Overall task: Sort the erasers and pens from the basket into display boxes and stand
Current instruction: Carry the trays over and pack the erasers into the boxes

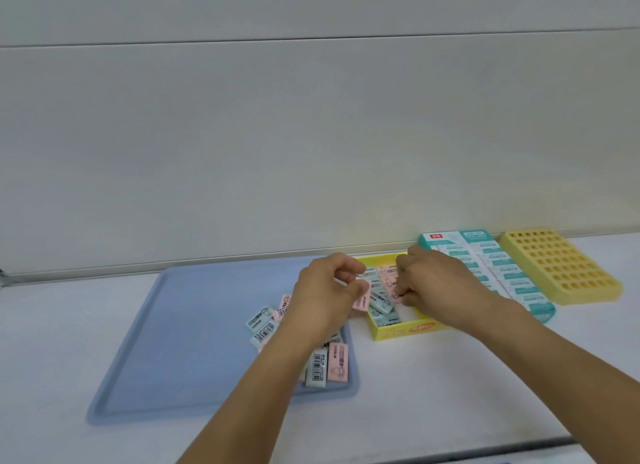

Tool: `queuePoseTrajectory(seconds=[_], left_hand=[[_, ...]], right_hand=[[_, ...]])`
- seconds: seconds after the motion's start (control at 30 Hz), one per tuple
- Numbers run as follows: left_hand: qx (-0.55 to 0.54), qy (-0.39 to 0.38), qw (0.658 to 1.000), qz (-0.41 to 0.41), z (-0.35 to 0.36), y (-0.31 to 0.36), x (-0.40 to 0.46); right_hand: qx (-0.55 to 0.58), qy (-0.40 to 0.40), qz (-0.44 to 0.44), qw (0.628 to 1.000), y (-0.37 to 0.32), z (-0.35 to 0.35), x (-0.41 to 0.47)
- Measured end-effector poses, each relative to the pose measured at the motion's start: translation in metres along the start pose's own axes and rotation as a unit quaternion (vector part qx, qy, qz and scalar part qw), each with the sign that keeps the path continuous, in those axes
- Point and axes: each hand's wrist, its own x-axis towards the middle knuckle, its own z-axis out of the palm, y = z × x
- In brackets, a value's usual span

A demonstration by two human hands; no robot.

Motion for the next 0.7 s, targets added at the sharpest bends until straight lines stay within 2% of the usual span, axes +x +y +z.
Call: queuePoseTrajectory(seconds=[0.1,0.17,0.23,0.27,0.3,0.4,0.6,0.67,0.7], left_hand=[[-0.154,0.007,0.987,-0.052,-0.003,0.004,-0.003],[-0.2,0.008,0.977,-0.067,-0.003,0.006,-0.004],[-0.233,0.024,0.971,-0.055,-0.002,0.01,-0.003],[-0.253,0.032,0.966,-0.048,-0.001,0.013,-0.003],[-0.269,0.037,0.961,-0.043,0.001,0.015,-0.003],[-0.308,0.029,0.95,-0.041,0.005,0.019,-0.002],[-0.353,0.013,0.934,-0.047,0.014,0.021,-0.004],[-0.304,0.016,0.952,-0.025,0.017,0.02,-0.005],[-0.206,0.024,0.978,0.012,0.017,0.018,-0.005]], right_hand=[[0.023,0.011,0.004,1.0,0.003,0.002,-0.005],[0.115,0.087,0.001,0.99,-0.002,-0.006,-0.012],[0.296,0.178,0.021,0.938,-0.016,-0.023,-0.02],[0.362,0.187,0.04,0.912,-0.024,-0.032,-0.022],[0.386,0.182,0.053,0.903,-0.029,-0.037,-0.023],[0.307,0.199,0.064,0.929,-0.035,-0.04,-0.023],[0.228,0.238,0.074,0.941,-0.037,-0.041,-0.027],[0.192,0.237,0.085,0.949,-0.033,-0.044,-0.028],[0.176,0.224,0.086,0.955,-0.027,-0.045,-0.028]])
